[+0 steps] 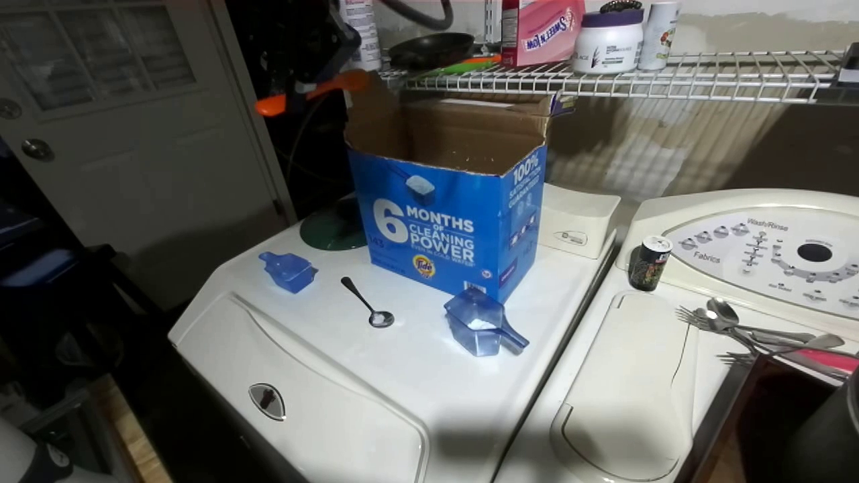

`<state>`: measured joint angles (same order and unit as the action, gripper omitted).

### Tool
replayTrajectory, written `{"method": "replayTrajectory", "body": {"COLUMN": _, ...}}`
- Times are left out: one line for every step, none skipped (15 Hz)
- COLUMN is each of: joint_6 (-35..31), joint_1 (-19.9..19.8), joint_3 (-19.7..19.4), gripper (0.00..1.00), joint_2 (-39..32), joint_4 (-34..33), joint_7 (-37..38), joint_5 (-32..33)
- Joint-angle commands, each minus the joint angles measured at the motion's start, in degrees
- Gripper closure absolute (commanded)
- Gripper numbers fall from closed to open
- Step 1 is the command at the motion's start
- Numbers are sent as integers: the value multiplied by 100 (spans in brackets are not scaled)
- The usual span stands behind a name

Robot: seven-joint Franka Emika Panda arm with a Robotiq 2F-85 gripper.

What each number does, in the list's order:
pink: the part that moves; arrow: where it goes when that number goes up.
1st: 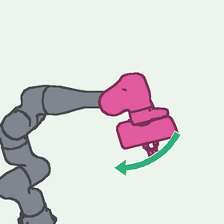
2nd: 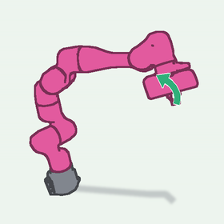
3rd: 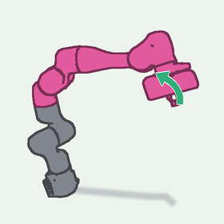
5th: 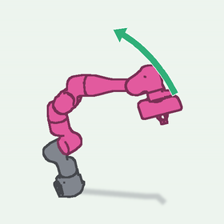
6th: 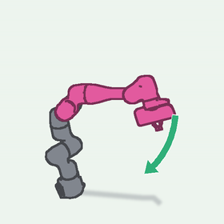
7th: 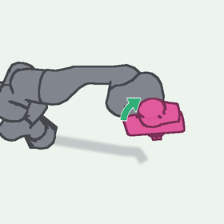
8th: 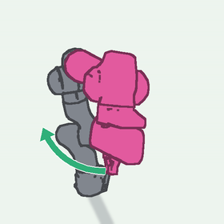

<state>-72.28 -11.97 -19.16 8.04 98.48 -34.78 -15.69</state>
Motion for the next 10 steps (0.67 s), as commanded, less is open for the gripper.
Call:
{"method": "replayTrajectory", "body": {"joint_6": 892, "joint_1": -27, "joint_3": -76, "gripper": 94, "joint_2": -373, "joint_4": -572, "joint_7": -51, "joint_5": -891}}
{"method": "replayTrajectory", "body": {"joint_6": 1201, "joint_1": -24, "joint_3": -51, "gripper": 94, "joint_2": -546, "joint_4": -746, "joint_7": 58, "joint_5": -942}}
{"method": "replayTrajectory", "body": {"joint_6": 1495, "joint_1": -30, "joint_3": -16, "gripper": 94, "joint_2": -704, "joint_4": -904, "joint_7": 173, "joint_5": -912}}
{"method": "replayTrajectory", "body": {"joint_6": 1650, "joint_1": -35, "joint_3": 50, "gripper": 94, "joint_2": -849, "joint_4": -1073, "joint_7": 370, "joint_5": -698}}
{"method": "replayTrajectory", "body": {"joint_6": 1783, "joint_1": -42, "joint_3": 101, "gripper": 94, "joint_2": -998, "joint_4": -1244, "joint_7": 540, "joint_5": -588}}
{"method": "replayTrajectory", "body": {"joint_6": 1867, "joint_1": -50, "joint_3": 155, "gripper": 94, "joint_2": -1134, "joint_4": -1405, "joint_7": 745, "joint_5": -478}}
{"method": "replayTrajectory", "body": {"joint_6": 1947, "joint_1": -53, "joint_3": 211, "gripper": 94, "joint_2": -1304, "joint_4": -1584, "joint_7": 929, "joint_5": -387}}
{"method": "replayTrajectory", "body": {"joint_6": 2056, "joint_1": -56, "joint_3": 267, "gripper": 94, "joint_2": -1465, "joint_4": -1780, "joint_7": 1086, "joint_5": -299}}
{"method": "replayTrajectory", "body": {"joint_6": 2069, "joint_1": -52, "joint_3": 333, "gripper": 94, "joint_2": -1623, "joint_4": -1958, "joint_7": 1230, "joint_5": -150}}
{"method": "replayTrajectory", "body": {"joint_6": 2124, "joint_1": -48, "joint_3": 400, "gripper": 94, "joint_2": -1770, "joint_4": -2149, "joint_7": 1324, "joint_5": 14}}
